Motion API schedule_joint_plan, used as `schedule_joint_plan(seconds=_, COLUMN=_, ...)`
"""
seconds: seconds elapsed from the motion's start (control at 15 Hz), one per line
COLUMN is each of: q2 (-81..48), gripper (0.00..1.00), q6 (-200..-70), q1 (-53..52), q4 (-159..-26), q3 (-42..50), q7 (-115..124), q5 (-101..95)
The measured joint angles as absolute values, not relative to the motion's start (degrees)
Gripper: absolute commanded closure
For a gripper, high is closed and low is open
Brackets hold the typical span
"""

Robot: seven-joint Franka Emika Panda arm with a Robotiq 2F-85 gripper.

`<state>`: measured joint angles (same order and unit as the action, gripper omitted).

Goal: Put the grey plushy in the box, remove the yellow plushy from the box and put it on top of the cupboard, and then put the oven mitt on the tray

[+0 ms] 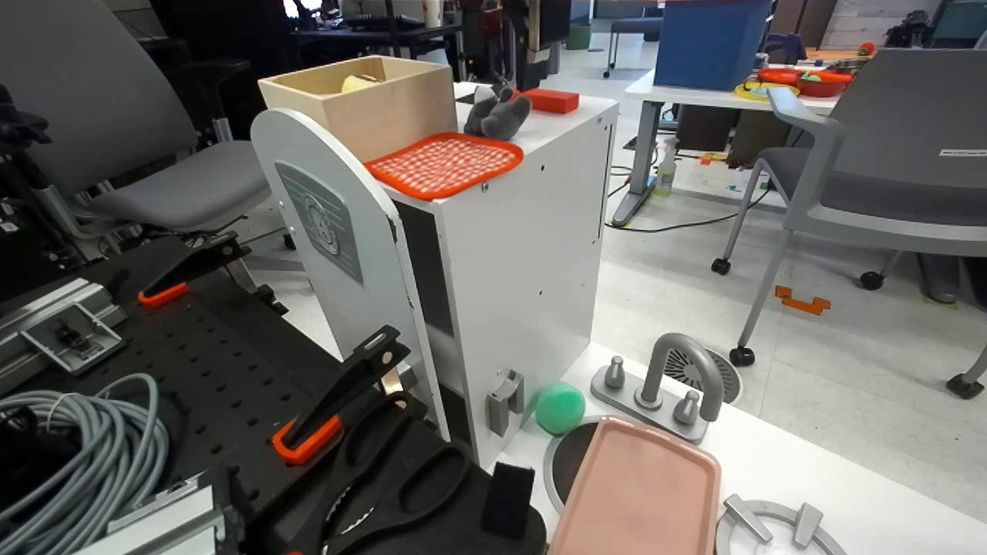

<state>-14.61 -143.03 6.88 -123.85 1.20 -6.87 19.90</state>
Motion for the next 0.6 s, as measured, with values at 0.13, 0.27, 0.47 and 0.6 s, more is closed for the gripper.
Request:
schedule_joint_plan(seconds=0.13, q2=-14.61, gripper=0.00, q6=-143.03, q1=6.88, q4=-124.05, q3=1.20, q7=-6.24, q5=19.90)
schedule_joint_plan(seconds=0.27, q2=-14.59, gripper=0.00, q6=-143.03, q1=6.92, q4=-124.05, q3=1.29, q7=-6.01, q5=19.90)
schedule_joint_plan(seconds=0.47, q2=-14.58, gripper=0.00, q6=-143.02, q1=6.94, q4=-124.07, q3=1.46, q7=-5.30, q5=19.74)
schedule_joint_plan(seconds=0.6, q2=-14.54, gripper=0.00, q6=-143.00, q1=6.94, q4=-124.35, q3=1.59, q7=-4.61, q5=19.59)
